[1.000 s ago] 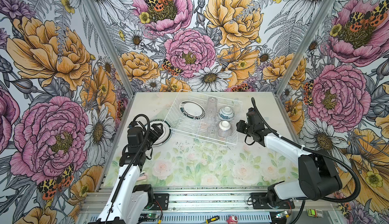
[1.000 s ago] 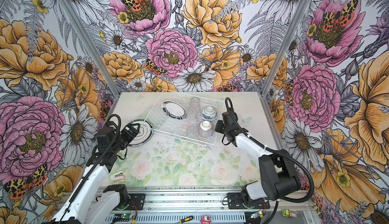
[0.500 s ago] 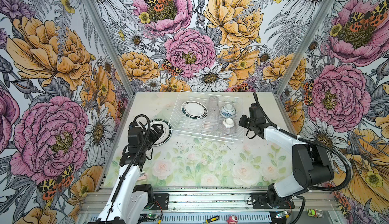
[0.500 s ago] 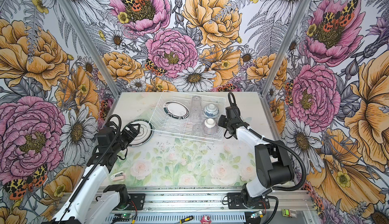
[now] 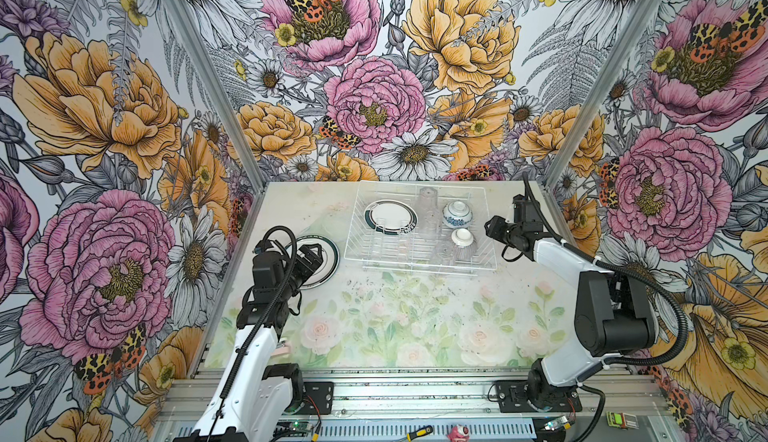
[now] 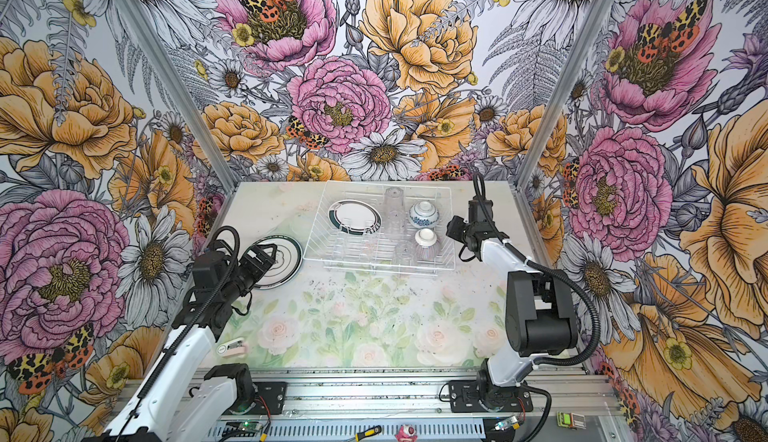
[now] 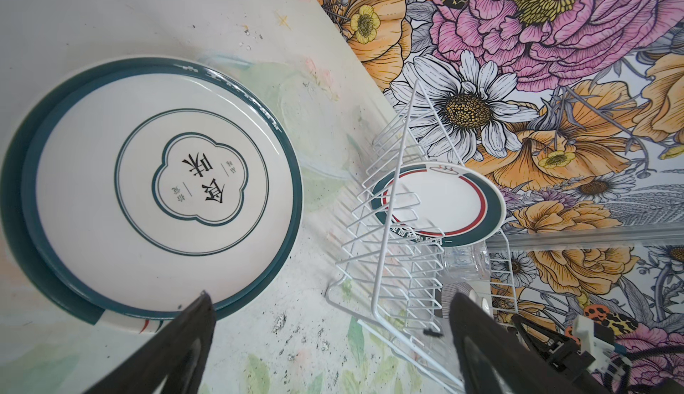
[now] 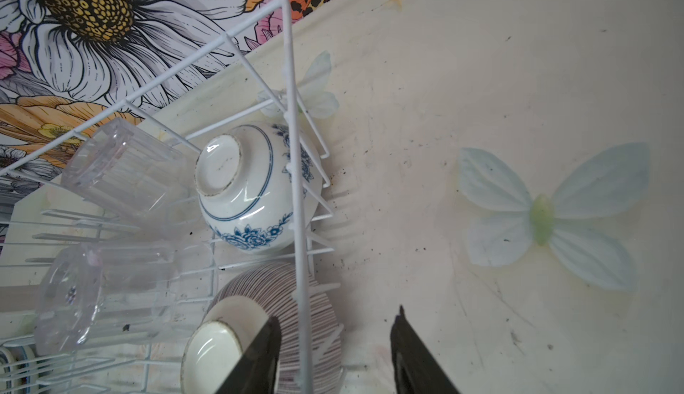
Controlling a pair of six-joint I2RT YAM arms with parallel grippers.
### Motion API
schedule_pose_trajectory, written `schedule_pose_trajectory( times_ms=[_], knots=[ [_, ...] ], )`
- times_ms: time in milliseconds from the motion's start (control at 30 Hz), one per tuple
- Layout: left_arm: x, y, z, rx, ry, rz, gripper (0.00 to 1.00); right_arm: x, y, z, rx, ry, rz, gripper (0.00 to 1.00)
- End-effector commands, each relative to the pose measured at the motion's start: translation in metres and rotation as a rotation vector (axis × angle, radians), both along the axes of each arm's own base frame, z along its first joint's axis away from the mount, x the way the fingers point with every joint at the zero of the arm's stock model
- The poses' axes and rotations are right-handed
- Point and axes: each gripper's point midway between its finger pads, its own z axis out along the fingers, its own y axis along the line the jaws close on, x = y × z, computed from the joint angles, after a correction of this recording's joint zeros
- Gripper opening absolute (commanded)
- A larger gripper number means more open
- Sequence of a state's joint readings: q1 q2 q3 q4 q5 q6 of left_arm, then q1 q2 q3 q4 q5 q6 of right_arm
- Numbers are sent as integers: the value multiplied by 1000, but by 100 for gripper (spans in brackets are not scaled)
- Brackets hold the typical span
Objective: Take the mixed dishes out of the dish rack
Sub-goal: 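Reach the right gripper into the rack to the red-and-green-rimmed plate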
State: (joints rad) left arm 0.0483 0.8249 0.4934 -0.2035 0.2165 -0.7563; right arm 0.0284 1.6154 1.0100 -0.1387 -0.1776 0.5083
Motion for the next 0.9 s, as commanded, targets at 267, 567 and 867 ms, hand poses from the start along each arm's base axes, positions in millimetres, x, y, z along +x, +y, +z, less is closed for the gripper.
schedule_pose_trajectory(
  times_ms=[267, 567, 867],
  knots=[
    [7, -13, -3, -26, -46, -26, 99, -7, 65, 77, 35, -196, 245, 63],
    [14, -36, -12, -58, -21, -102, 99, 17, 177, 90, 34, -247, 509, 66],
    [12, -48, -19, -73, 5, -148, 99, 53, 237, 71, 38, -246, 607, 64]
  ],
)
